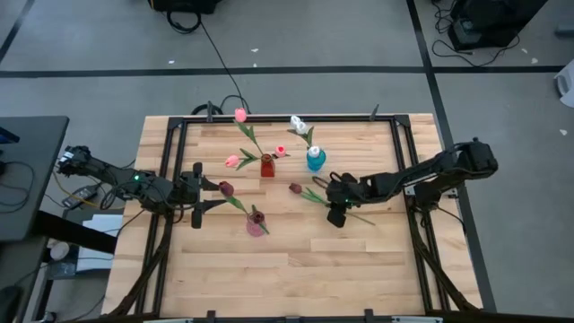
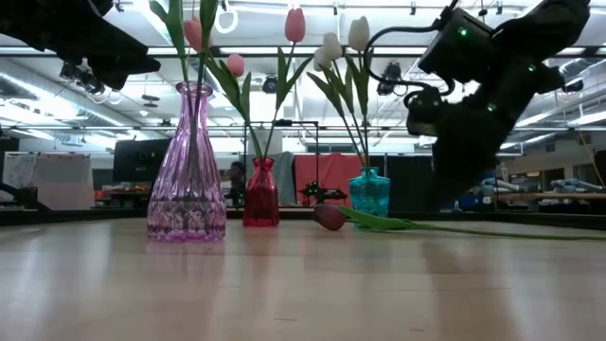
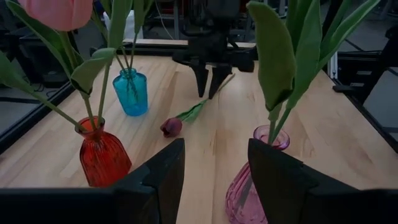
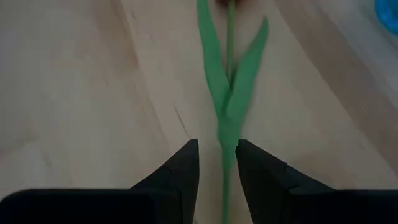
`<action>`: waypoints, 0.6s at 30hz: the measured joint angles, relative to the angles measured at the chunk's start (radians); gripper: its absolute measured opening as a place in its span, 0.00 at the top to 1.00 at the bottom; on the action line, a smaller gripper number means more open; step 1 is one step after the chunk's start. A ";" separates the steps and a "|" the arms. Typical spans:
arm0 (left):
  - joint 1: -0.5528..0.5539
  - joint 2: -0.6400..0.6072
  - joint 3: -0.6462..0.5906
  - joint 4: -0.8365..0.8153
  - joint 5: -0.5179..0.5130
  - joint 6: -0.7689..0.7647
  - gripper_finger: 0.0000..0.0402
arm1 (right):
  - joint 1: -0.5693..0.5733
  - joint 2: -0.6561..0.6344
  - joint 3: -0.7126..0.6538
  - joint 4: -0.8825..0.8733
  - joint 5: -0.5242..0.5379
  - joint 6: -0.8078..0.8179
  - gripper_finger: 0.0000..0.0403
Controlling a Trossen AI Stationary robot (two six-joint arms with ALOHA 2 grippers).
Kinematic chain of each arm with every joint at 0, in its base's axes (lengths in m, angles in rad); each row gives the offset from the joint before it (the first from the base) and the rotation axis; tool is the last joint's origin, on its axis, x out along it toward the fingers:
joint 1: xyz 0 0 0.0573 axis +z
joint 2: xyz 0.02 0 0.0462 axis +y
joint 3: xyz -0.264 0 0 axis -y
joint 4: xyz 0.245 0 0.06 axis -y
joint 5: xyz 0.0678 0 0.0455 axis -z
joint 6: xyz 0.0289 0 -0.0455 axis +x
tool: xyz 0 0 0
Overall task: Sort flowers into vase by color
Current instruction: Put the red flower into the purple vase
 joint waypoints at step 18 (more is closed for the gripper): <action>0.000 -0.020 0.032 -0.058 -0.011 -0.022 0.55 | 0.096 0.096 0.006 -0.037 0.095 0.074 0.91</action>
